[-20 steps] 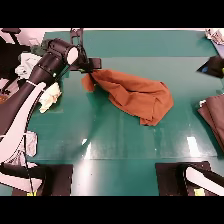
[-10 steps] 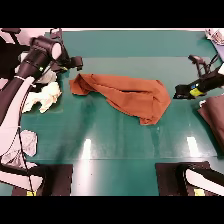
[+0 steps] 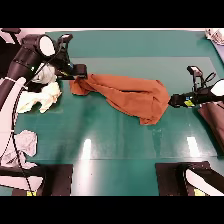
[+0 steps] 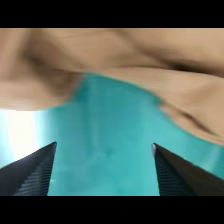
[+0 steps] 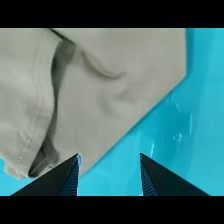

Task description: Fold the shirts.

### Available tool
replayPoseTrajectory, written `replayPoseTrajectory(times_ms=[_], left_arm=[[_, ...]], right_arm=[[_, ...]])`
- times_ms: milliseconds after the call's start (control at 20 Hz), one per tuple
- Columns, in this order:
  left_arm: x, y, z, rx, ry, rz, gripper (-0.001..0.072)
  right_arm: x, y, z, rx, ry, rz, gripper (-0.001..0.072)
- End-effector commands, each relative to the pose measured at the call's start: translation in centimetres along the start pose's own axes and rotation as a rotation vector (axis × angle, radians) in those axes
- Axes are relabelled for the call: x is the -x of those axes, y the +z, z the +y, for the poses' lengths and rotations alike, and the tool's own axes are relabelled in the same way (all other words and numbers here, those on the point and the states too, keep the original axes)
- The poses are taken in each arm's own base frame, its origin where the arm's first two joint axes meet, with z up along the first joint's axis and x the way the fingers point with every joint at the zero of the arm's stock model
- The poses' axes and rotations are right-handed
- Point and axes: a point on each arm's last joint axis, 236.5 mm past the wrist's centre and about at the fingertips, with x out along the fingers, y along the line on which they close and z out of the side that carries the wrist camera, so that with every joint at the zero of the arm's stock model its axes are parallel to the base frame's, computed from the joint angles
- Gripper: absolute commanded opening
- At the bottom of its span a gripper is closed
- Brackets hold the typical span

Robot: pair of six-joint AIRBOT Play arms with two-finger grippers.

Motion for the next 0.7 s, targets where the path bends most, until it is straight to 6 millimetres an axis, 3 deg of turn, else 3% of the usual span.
replayPoseTrajectory(times_ms=[0,150,300,500,650], left_arm=[[-1.8,-1.9,-4.8,-0.058,-0.138,0.046,0.0701],[-4.6,-3.6,-7.4,-0.111,-0.148,0.093,0.0703],[-6.9,-3.0,-9.2,-0.132,-0.158,0.044,0.0704],[-8.8,-2.7,-7.8,-0.124,-0.102,0.040,0.0704],[-10.0,-3.1,-7.7,-0.113,-0.102,0.057,0.0704]], right_arm=[[-0.8,0.0,0.9,-0.007,0.046,-0.020,0.0434],[-1.8,0.1,1.7,-0.045,0.092,-0.004,0.0434],[-2.2,-0.2,2.7,-0.075,0.138,0.017,0.0434],[-0.4,0.6,2.2,-0.060,0.129,-0.044,0.0434],[1.9,1.3,0.3,-0.106,0.103,-0.109,0.0434]])
